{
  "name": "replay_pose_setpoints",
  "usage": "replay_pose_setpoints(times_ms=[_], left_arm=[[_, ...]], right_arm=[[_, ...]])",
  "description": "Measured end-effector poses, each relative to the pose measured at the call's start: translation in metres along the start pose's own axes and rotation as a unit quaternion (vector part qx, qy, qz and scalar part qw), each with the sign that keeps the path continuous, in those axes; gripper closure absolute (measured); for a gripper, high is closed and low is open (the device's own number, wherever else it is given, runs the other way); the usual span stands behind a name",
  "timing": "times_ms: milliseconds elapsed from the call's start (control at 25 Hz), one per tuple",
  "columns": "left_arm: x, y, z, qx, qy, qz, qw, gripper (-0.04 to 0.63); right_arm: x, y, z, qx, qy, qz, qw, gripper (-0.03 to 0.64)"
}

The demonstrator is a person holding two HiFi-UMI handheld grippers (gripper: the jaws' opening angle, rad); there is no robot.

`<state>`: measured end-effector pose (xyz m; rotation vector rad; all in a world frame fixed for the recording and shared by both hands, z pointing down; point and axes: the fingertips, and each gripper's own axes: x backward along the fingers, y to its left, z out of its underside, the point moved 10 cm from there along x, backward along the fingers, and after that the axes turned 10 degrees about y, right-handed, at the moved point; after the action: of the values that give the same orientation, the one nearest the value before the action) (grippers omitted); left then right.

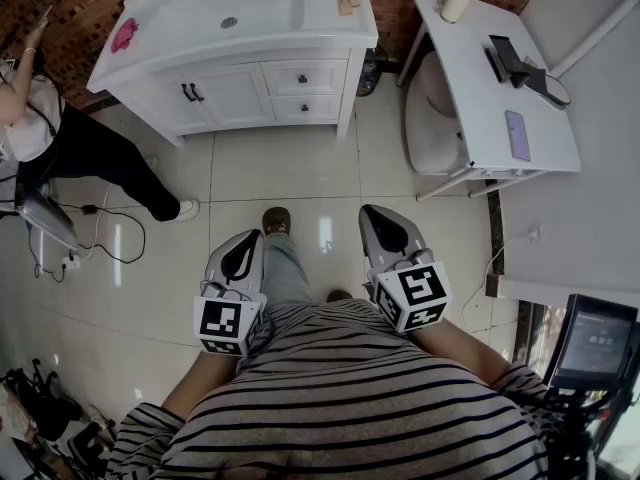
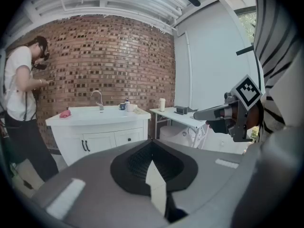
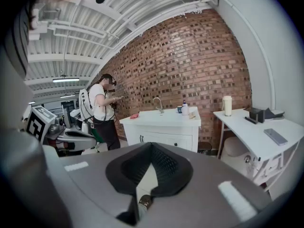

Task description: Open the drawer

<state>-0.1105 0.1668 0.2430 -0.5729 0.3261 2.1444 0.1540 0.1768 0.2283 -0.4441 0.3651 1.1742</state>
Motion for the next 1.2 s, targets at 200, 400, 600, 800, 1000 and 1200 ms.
replay_pose_setpoints(times_ms=[200, 400, 600, 800, 1000, 1200], left_arm=[[-0.062, 0.071, -0.031, -0.006, 0.014, 0.026, 0.9995, 0.578], [-0.135, 0.155, -0.075, -0.048, 0.018, 0.082, 0.9953, 0.578], [-0.225, 0.206, -0.072, -0.036, 0.01, 0.102, 0.9941, 0.578], [-0.326, 0.219, -0.018, -0.026, -0.004, 0.09, 0.9956, 0.578], [-0.402, 0.228, 0.041, 0.003, -0.021, 0.081, 0.9965, 0.578], [-0.445, 0.244, 0.09, -0.021, -0.025, 0.063, 0.9975, 0.578]], right_arm=[[-0.086, -0.012, -0.044, -0.009, 0.002, 0.022, 1.0, 0.615], [-0.18, -0.027, -0.09, -0.041, 0.009, 0.058, 0.997, 0.615], [-0.297, -0.059, -0.07, -0.028, 0.046, 0.069, 0.996, 0.615], [-0.435, -0.101, 0.014, 0.027, 0.072, 0.079, 0.994, 0.615], [-0.574, -0.147, 0.114, 0.026, 0.114, 0.091, 0.989, 0.457], [-0.671, -0.176, 0.171, 0.017, 0.099, 0.116, 0.988, 0.456]])
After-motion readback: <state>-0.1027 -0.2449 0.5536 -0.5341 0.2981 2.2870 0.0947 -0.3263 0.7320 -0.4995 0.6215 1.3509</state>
